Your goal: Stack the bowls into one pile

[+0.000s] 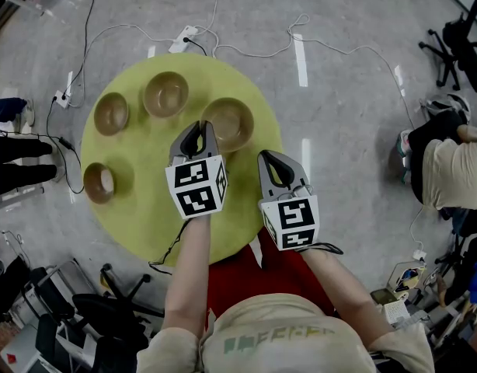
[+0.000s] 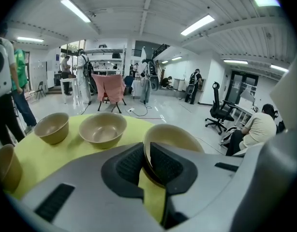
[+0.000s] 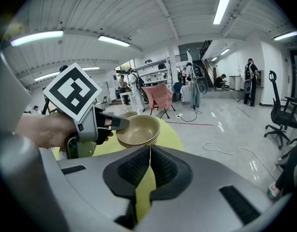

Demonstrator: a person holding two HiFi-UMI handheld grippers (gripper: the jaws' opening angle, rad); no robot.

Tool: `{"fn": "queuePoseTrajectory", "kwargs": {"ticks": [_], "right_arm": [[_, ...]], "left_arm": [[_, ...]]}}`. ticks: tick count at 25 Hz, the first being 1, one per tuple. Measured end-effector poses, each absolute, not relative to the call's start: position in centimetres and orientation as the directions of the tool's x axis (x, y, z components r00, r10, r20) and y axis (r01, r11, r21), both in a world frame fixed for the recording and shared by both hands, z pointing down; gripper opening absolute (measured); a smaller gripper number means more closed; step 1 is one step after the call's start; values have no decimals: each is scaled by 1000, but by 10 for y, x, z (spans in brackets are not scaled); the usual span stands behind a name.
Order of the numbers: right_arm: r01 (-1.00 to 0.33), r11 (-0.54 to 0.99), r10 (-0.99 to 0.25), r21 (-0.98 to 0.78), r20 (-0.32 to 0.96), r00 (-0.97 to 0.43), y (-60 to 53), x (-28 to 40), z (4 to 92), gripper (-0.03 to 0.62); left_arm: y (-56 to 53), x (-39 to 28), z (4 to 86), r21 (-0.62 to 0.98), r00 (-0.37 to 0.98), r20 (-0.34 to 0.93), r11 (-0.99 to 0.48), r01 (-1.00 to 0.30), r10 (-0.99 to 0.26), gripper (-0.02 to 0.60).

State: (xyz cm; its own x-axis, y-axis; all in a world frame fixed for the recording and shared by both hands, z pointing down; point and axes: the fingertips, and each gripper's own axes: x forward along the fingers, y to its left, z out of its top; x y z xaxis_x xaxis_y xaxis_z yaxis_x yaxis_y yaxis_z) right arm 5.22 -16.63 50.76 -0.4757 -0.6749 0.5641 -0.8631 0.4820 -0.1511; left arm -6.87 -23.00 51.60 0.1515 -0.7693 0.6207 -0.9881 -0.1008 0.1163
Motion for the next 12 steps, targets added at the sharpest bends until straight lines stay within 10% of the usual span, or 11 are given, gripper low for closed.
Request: {"fn": "queuePoseTrajectory", "kwargs": {"ticks": [12], "right_arm": [[-858,492,-673,-148,560,-483,-165,51,505,37]], "left_arm": [[-230,-70,516,60,123,630,-110,-992,-767,38]]}}
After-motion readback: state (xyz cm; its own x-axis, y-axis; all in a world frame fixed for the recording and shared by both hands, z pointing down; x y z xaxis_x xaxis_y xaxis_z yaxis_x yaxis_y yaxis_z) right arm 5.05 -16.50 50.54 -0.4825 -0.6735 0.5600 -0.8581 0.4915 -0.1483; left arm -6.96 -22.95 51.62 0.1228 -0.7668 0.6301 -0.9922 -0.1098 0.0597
